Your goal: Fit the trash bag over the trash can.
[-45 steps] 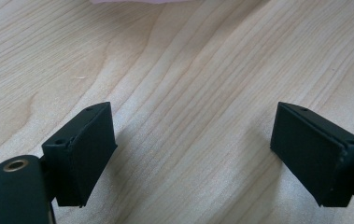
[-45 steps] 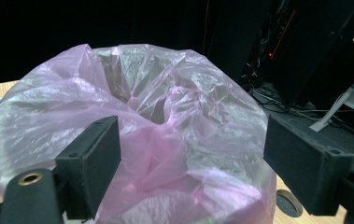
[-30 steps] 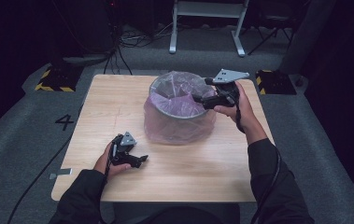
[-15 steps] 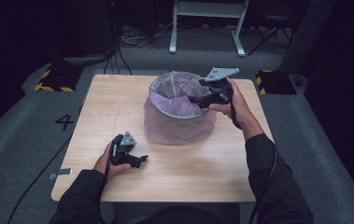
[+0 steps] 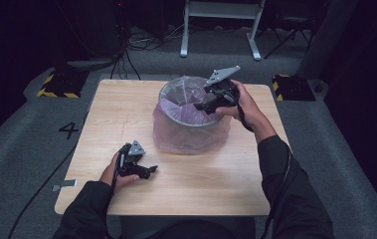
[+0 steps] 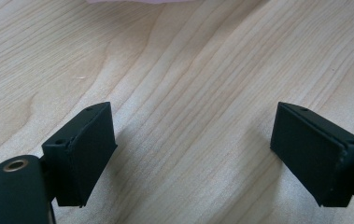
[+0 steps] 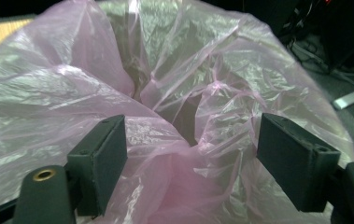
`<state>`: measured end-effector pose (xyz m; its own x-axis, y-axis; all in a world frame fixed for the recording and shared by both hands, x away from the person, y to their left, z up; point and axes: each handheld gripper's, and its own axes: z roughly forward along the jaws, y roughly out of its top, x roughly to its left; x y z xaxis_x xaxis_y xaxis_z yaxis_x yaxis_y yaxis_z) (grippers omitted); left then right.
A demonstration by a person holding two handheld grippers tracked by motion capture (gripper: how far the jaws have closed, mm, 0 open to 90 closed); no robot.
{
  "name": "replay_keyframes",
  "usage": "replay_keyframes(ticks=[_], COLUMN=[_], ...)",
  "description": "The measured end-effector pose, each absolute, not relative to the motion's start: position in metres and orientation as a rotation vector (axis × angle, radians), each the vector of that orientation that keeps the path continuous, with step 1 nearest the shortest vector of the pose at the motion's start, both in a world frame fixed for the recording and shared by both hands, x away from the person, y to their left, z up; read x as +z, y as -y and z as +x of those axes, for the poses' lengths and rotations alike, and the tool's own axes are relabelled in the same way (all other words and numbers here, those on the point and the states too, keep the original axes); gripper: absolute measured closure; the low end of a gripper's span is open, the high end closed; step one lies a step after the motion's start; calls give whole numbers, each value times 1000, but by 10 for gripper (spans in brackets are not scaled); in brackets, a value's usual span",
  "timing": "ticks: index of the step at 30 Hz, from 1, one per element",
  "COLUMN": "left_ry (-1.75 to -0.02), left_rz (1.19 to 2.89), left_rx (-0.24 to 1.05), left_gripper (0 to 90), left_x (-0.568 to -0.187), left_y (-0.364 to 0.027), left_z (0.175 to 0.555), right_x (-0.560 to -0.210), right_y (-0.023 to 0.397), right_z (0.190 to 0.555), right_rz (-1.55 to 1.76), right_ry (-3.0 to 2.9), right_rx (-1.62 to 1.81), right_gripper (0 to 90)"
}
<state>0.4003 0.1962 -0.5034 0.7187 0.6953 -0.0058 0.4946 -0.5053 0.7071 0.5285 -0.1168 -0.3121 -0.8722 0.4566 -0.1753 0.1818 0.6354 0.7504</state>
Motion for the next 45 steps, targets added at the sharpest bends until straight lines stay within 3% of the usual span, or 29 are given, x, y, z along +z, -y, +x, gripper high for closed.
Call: replay_keyframes(ticks=[17,45], left_ry=[-895,-898], left_rz=[2211,2211], left_rx=[366,364], left_gripper=[139,138], left_x=[-503,-503], left_y=[-196,-196], left_z=[400,400], right_x=[-325,-332], right_y=[101,91], right_z=[547,548], right_rz=[544,549], right_ry=[-2660,-2700], right_rx=[834,622], right_gripper=[214,171])
